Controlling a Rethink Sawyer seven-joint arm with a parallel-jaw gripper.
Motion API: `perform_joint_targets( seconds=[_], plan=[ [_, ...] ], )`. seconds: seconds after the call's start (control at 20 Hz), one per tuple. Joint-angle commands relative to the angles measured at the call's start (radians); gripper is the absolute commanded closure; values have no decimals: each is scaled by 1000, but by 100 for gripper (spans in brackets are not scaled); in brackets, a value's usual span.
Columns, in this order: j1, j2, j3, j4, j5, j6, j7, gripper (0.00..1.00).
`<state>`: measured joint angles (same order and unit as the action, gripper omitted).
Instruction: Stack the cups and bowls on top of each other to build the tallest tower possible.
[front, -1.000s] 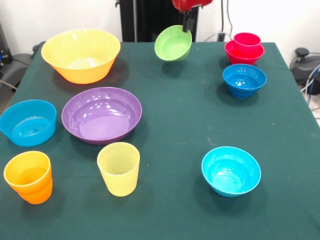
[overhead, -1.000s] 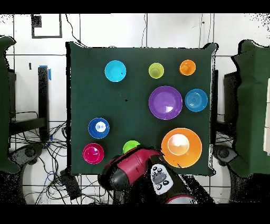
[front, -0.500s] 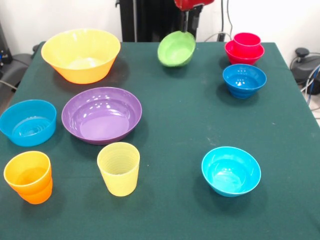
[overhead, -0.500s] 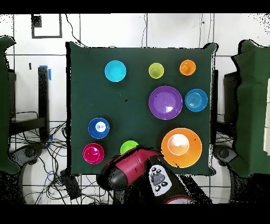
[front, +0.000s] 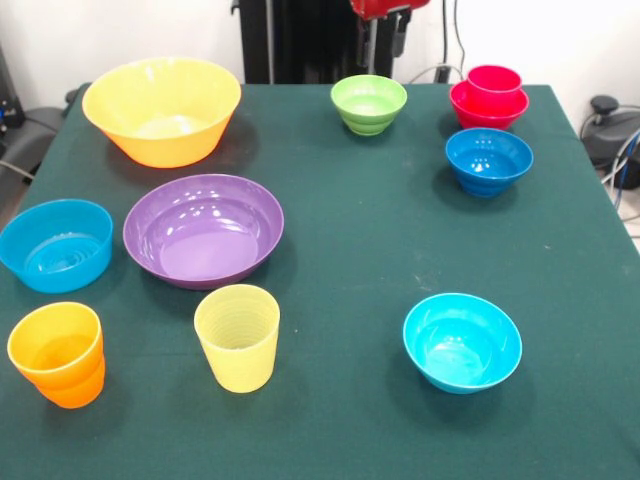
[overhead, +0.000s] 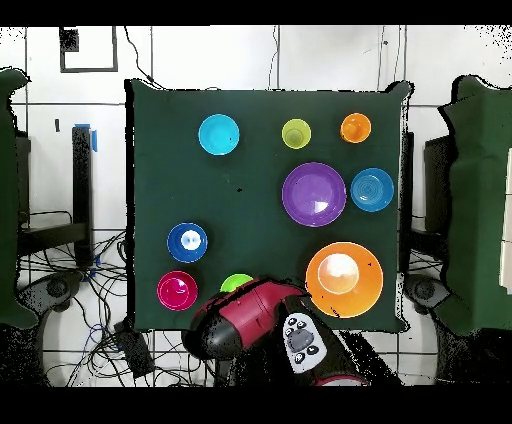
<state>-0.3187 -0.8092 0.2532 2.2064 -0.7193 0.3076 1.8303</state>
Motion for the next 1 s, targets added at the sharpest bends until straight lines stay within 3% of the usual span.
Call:
perform_joint_targets(
  seconds=[0.05,0.55,1.0],
  plan=[
    [-1,43,9,0,14,-59,106,0],
    [-60,26,61,2,47,-9,56,0],
    [-97,137,126,-152,49,74,-36,0]
  ],
)
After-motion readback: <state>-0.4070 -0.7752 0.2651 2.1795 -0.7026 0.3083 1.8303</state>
